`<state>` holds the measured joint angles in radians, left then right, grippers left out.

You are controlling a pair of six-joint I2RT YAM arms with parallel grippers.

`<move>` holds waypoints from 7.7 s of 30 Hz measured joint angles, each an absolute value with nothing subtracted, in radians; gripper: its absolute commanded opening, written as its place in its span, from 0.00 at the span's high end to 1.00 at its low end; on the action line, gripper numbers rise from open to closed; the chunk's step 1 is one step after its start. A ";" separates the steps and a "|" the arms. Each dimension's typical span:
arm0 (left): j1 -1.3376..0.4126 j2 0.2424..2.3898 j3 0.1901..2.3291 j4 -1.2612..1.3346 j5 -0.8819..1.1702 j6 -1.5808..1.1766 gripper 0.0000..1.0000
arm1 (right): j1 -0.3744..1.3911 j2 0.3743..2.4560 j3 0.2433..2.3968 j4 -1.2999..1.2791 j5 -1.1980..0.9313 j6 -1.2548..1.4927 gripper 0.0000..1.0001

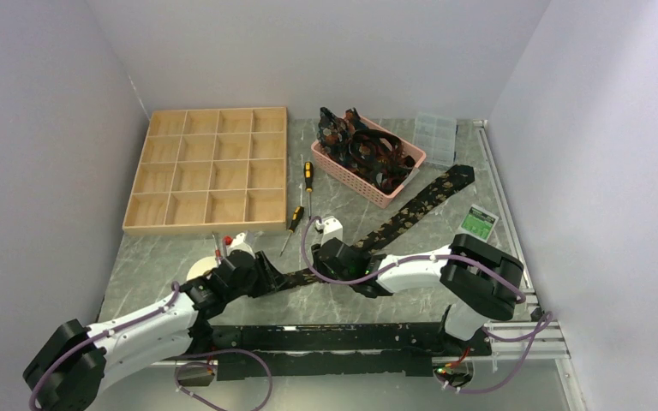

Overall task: Roll the ties
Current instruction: Flatten out the tie at the center of the board.

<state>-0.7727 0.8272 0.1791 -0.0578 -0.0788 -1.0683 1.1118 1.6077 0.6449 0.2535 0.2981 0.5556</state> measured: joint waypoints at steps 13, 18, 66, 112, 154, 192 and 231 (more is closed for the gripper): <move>-0.753 0.809 0.142 -0.044 -0.028 -1.062 0.97 | 1.116 1.582 0.644 0.221 0.295 0.561 0.63; -0.753 0.817 0.176 -0.110 -0.034 -1.040 0.97 | 1.132 1.533 0.675 0.150 0.277 0.557 0.65; -0.752 0.824 0.208 -0.150 -0.069 -0.981 0.97 | 1.125 1.464 0.751 -0.140 0.435 0.548 0.88; -0.752 0.811 0.208 -0.185 -0.080 -0.982 0.97 | 1.148 1.563 0.768 -0.200 0.525 0.567 1.00; -0.752 0.789 0.207 -0.219 -0.129 -1.010 0.97 | 0.035 1.394 0.614 -0.084 0.369 0.778 0.36; -0.752 0.699 0.167 -0.216 -0.110 -0.989 0.97 | -0.059 2.134 1.549 -0.561 0.493 0.757 0.69; -0.774 0.609 0.156 -0.270 -0.109 -0.989 0.97 | 0.107 1.950 1.278 -0.541 0.488 0.988 0.20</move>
<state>-0.7738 0.6090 0.1562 -0.2703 -0.1093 -0.9890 0.1074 1.9503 1.2778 -0.5407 0.4885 0.9882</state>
